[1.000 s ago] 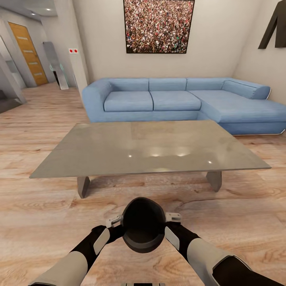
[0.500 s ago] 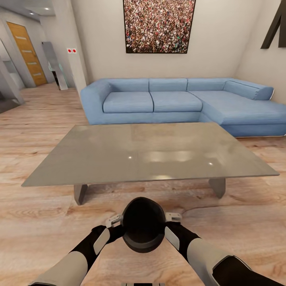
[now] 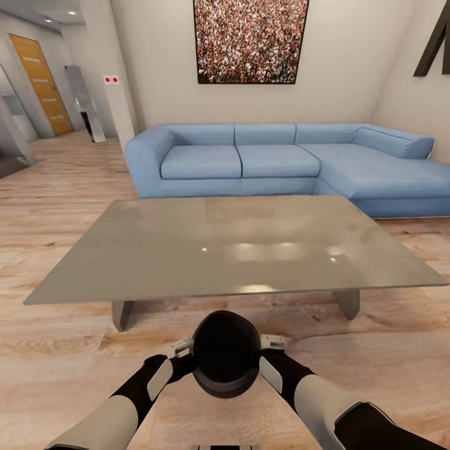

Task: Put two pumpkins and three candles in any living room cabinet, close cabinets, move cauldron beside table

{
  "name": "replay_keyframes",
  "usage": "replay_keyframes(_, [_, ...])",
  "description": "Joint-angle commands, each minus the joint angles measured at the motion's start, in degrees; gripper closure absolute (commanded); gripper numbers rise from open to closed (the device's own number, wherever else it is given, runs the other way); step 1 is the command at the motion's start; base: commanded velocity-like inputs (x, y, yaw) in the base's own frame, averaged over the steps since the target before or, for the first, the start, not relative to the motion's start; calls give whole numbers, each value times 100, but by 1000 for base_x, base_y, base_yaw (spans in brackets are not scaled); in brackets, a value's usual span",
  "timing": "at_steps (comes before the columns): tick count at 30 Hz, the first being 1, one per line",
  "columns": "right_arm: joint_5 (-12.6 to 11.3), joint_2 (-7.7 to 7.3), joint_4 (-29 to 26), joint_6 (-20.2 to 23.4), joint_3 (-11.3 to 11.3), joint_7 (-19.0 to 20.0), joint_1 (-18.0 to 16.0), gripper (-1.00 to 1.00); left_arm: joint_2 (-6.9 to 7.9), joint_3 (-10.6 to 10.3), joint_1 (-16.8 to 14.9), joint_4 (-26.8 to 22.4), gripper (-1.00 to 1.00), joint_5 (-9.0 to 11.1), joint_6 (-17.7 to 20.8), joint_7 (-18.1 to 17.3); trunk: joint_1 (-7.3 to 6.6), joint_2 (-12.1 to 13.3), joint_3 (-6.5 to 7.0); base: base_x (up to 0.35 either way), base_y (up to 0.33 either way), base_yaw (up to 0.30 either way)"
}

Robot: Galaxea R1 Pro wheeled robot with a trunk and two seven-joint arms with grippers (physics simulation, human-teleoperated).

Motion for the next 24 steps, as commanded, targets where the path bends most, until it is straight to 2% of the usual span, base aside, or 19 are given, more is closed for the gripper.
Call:
replay_keyframes(1, [102, 0, -147, -27, -66, -44, -9, 100, 10, -40, 3, -7, 100, -84, 33, 79, 0, -2, -4, 155, 0, 0])
replay_keyframes(15, [102, 0, -147, -27, -66, -44, -9, 100, 15, -40, 3, -7, 100, -84, 33, 86, 0, -2, -4, 94, 0, 0])
replay_keyframes(24, [102, 0, -147, -27, -66, -44, -9, 100, 10, -40, 3, -22, 100, -84, 24, 97, 0, -2, -4, 16, 0, 0])
